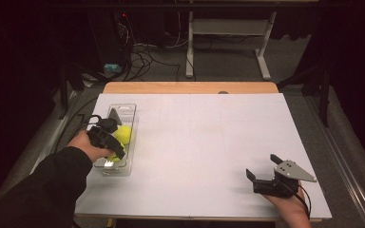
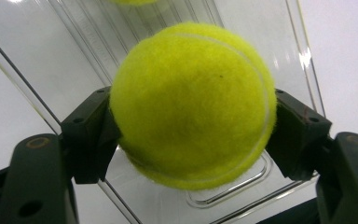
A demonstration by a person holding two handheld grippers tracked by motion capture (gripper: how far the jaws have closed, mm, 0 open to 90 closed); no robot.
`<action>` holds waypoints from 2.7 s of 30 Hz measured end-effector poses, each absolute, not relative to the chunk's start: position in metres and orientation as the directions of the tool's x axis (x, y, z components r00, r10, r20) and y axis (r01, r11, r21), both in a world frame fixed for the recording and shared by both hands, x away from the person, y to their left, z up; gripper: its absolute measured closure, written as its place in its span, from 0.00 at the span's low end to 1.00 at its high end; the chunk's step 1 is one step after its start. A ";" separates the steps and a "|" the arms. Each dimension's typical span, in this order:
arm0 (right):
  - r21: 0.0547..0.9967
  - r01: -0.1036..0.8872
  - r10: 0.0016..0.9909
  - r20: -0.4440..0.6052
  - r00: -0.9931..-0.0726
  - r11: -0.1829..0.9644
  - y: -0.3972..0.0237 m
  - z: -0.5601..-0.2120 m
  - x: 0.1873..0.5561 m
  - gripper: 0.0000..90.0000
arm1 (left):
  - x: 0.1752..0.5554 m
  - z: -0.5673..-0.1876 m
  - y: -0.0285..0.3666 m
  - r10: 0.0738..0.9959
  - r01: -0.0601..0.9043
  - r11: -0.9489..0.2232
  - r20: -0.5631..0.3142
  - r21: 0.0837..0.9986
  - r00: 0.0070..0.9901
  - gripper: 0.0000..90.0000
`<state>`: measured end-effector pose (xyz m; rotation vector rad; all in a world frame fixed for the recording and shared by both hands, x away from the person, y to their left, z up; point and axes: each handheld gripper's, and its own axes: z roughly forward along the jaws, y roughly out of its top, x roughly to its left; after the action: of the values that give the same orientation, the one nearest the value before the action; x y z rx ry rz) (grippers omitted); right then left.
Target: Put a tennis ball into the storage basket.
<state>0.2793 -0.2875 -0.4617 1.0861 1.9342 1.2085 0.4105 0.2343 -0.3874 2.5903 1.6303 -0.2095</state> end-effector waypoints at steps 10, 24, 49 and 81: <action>0.913 0.322 0.873 -0.069 -0.483 0.251 -0.286 -0.461 0.279 0.00 | 0.407 -0.379 0.231 0.888 0.896 -0.443 -0.133 0.008 0.440 0.29; 0.914 0.316 0.872 -0.074 -0.484 0.253 -0.285 -0.461 0.278 0.00 | 0.404 -0.362 0.224 0.856 0.863 -0.503 -0.105 0.053 0.506 0.00; 0.918 0.313 0.876 -0.070 -0.478 0.244 -0.287 -0.459 0.277 0.00 | 0.382 -0.351 0.136 0.727 0.728 -0.652 -0.099 0.211 0.680 0.00; 0.926 0.300 0.871 -0.056 -0.487 0.228 -0.283 -0.456 0.274 0.00 | 0.335 -0.442 0.106 0.653 0.585 -0.405 -0.225 0.703 0.723 0.00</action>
<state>0.2742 -0.2831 -0.4564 1.0743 1.9146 1.2481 0.3350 0.1061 -0.4416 2.1169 0.9346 0.1077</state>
